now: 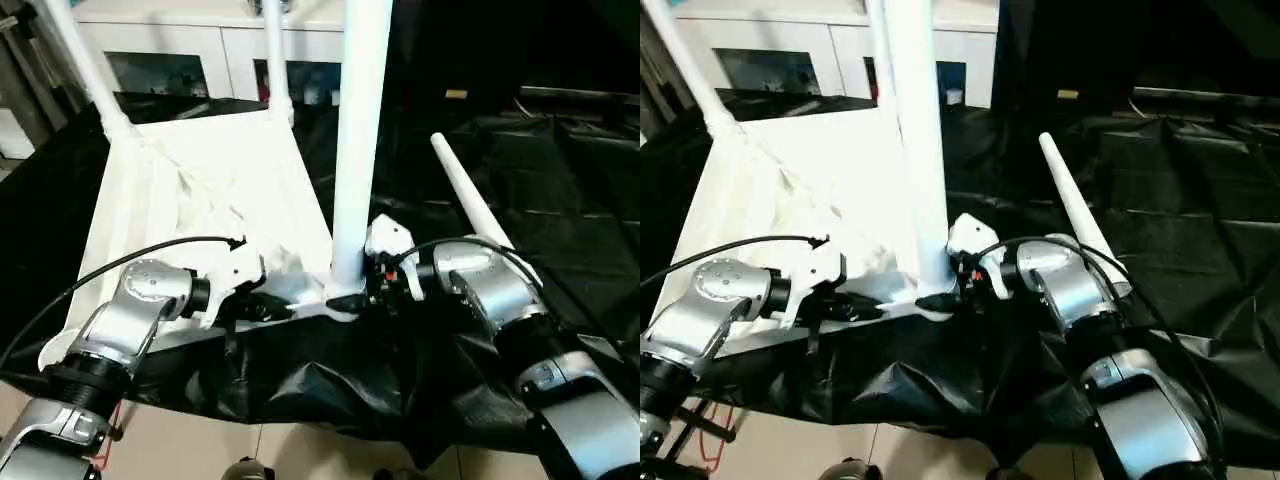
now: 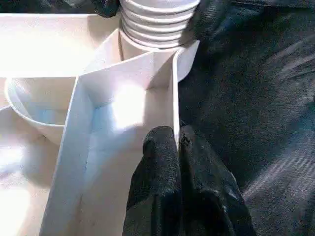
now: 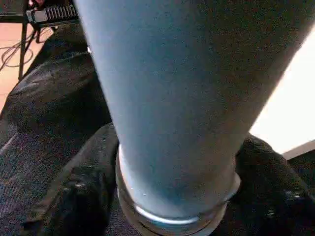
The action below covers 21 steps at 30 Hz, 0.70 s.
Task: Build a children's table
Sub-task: Rotate leg to tighten
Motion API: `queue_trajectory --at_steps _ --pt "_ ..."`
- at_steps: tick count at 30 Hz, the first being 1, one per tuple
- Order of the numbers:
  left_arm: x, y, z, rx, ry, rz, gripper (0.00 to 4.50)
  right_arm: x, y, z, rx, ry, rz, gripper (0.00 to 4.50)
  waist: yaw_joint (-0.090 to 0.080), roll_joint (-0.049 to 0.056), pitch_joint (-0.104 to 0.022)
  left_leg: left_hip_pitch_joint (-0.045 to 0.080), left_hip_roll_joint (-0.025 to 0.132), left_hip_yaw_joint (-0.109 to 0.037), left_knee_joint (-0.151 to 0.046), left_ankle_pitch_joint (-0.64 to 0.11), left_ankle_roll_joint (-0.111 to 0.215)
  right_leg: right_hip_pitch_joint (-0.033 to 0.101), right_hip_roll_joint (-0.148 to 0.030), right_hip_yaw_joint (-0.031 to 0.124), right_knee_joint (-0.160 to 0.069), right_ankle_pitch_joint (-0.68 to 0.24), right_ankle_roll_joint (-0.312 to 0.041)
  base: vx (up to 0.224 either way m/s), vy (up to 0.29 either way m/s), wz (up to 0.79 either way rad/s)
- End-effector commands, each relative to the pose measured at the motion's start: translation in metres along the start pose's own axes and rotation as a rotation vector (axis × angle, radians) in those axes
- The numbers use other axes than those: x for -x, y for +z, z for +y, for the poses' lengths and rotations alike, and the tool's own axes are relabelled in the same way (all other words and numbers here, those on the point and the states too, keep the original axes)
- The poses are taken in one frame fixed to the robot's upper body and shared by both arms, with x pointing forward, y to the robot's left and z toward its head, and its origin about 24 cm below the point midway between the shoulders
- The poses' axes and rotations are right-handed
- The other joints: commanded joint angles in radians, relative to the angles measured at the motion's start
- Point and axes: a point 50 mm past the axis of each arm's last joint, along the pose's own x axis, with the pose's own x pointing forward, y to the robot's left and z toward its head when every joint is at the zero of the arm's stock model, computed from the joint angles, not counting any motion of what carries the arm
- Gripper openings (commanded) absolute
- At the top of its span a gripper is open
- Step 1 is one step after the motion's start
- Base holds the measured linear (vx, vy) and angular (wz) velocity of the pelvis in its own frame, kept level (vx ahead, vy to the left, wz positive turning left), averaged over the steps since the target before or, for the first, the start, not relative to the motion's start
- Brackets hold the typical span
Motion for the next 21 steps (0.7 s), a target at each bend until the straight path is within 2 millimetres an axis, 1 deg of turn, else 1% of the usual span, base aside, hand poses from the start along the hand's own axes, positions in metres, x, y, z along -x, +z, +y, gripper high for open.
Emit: queue_trajectory --at_steps 1,3,5,7,8,9,10,11,12,13,14,15,16,17,18,19,20,21 --pt "-0.009 0.013 -0.004 -0.053 -0.062 -0.052 0.0 -0.007 0.004 0.005 0.022 0.04 0.003 2.86 0.0 -0.002 -0.088 0.015 0.019 0.003 -0.065 -0.175 0.051 0.069 -0.048 0.05 -0.066 -0.226 -0.197 0.0 0.0 0.0" --pt "-0.01 0.013 -0.004 -0.048 -0.058 -0.054 0.0 -0.009 0.001 0.006 0.012 0.041 0.006 2.83 0.0 -0.002 -0.09 0.012 0.018 0.002 -0.063 -0.161 0.054 0.072 -0.048 0.049 -0.063 -0.207 -0.2 0.0 0.0 0.0" --pt "-0.012 0.012 -0.003 -0.031 -0.026 -0.053 0.0 -0.012 -0.004 0.008 -0.021 0.021 0.003 2.78 0.0 -0.002 -0.09 0.011 0.018 0.003 -0.062 -0.149 0.058 0.073 -0.047 0.049 -0.061 -0.187 -0.204 0.0 0.0 0.0" --pt "-0.016 0.012 0.003 0.003 0.052 -0.047 0.0 -0.019 -0.01 0.006 -0.075 -0.062 -0.008 2.76 0.0 -0.003 -0.09 0.011 0.017 0.003 -0.062 -0.144 0.059 0.073 -0.046 0.049 -0.061 -0.183 -0.203 0.0 0.0 0.0" --pt "-0.017 0.012 0.006 0.018 0.084 -0.047 0.0 -0.022 -0.013 0.005 -0.098 -0.103 -0.011 2.75 -0.001 -0.005 -0.09 0.01 0.016 0.002 -0.062 -0.145 0.053 0.073 -0.047 0.048 -0.062 -0.195 -0.2 0.0 0.0 0.0" --pt "-0.02 0.014 0.01 0.05 0.138 -0.06 0.0 -0.027 -0.016 0.001 -0.138 -0.192 -0.017 2.75 -0.006 -0.005 -0.085 0.013 0.015 0.003 -0.065 -0.167 0.037 0.069 -0.05 0.049 -0.07 -0.244 -0.191 0.0 0.0 0.0" --pt "-0.026 0.018 0.015 0.084 0.203 -0.076 0.0 -0.036 -0.02 -0.004 -0.206 -0.32 -0.029 2.74 -0.01 -0.003 -0.081 0.016 0.014 0.001 -0.069 -0.207 0.019 0.067 -0.051 0.046 -0.08 -0.323 -0.172 0.0 0.0 0.0" --pt "-0.03 0.022 0.018 0.11 0.257 -0.086 0.0 -0.043 -0.023 -0.007 -0.266 -0.419 -0.034 2.74 -0.016 -0.002 -0.078 0.019 0.014 0.001 -0.071 -0.23 0.005 0.065 -0.053 0.046 -0.084 -0.364 -0.165 0.0 0.0 0.0" --pt "-0.032 0.023 0.02 0.12 0.28 -0.087 0.0 -0.045 -0.024 -0.008 -0.287 -0.447 -0.036 2.74 -0.027 -0.005 -0.07 0.02 0.01 -0.007 -0.077 -0.296 -0.017 0.071 -0.052 0.036 -0.094 -0.477 -0.13 0.0 0.0 0.0" --pt "-0.036 0.026 0.021 0.132 0.315 -0.092 0.0 -0.05 -0.025 -0.009 -0.328 -0.492 -0.041 2.74 -0.033 -0.004 -0.069 0.028 0.009 -0.01 -0.079 -0.339 -0.024 0.07 -0.056 0.031 -0.107 -0.559 -0.091 0.0 0.0 0.0" --pt "-0.038 0.027 0.022 0.137 0.328 -0.095 0.0 -0.053 -0.025 -0.009 -0.345 -0.511 -0.043 2.74 -0.033 -0.004 -0.069 0.028 0.009 -0.01 -0.079 -0.339 -0.024 0.07 -0.056 0.031 -0.107 -0.559 -0.091 0.0 0.0 0.0" --pt "-0.045 0.032 0.023 0.149 0.376 -0.11 0.0 -0.061 -0.025 -0.009 -0.394 -0.569 -0.042 2.74 -0.041 -0.009 -0.072 0.034 0.006 -0.013 -0.077 -0.351 -0.019 0.068 -0.057 0.028 -0.119 -0.585 -0.072 0.0 0.0 0.0" --pt "-0.049 0.034 0.023 0.153 0.391 -0.118 0.0 -0.065 -0.025 -0.008 -0.409 -0.589 -0.038 2.74 -0.045 -0.009 -0.07 0.036 0.004 -0.013 -0.077 -0.359 -0.013 0.065 -0.054 0.027 -0.123 -0.594 -0.066 0.0 0.0 0.0" --pt "-0.053 0.037 0.022 0.153 0.398 -0.124 0.0 -0.07 -0.022 -0.007 -0.404 -0.594 -0.038 2.74 -0.045 -0.007 -0.07 0.039 0.004 -0.013 -0.076 -0.362 -0.011 0.062 -0.055 0.026 -0.125 -0.602 -0.063 0.0 0.0 0.0" --pt "-0.062 0.04 0.018 0.134 0.383 -0.133 0.0 -0.078 -0.016 -0.005 -0.346 -0.587 -0.034 2.74 -0.046 -0.015 -0.068 0.042 0.003 -0.013 -0.076 -0.378 -0.004 0.059 -0.055 0.022 -0.131 -0.633 -0.05 0.0 0.0 0.0" --pt "-0.062 0.04 0.018 0.134 0.383 -0.133 0.0 -0.078 -0.016 -0.005 -0.346 -0.587 -0.034 2.74 -0.046 -0.012 -0.068 0.042 0.002 -0.013 -0.075 -0.38 -0.003 0.059 -0.055 0.021 -0.132 -0.638 -0.046 0.0 0.0 0.0" --pt "-0.066 0.041 0.015 0.123 0.372 -0.134 0.0 -0.082 -0.013 -0.005 -0.31 -0.588 -0.03 3.08 -0.045 -0.012 -0.069 0.042 0.003 -0.013 -0.075 -0.38 -0.002 0.06 -0.056 0.022 -0.132 -0.636 -0.043 0.0 0.0 0.0" --pt "-0.071 0.042 0.01 0.117 0.336 -0.138 0.0 -0.082 -0.009 -0.007 -0.354 -0.591 -0.073 3.29 -0.046 -0.011 -0.071 0.043 0.004 -0.014 -0.078 -0.379 0.003 0.061 -0.056 0.022 -0.132 -0.621 -0.045 0.0 0.0 0.0"
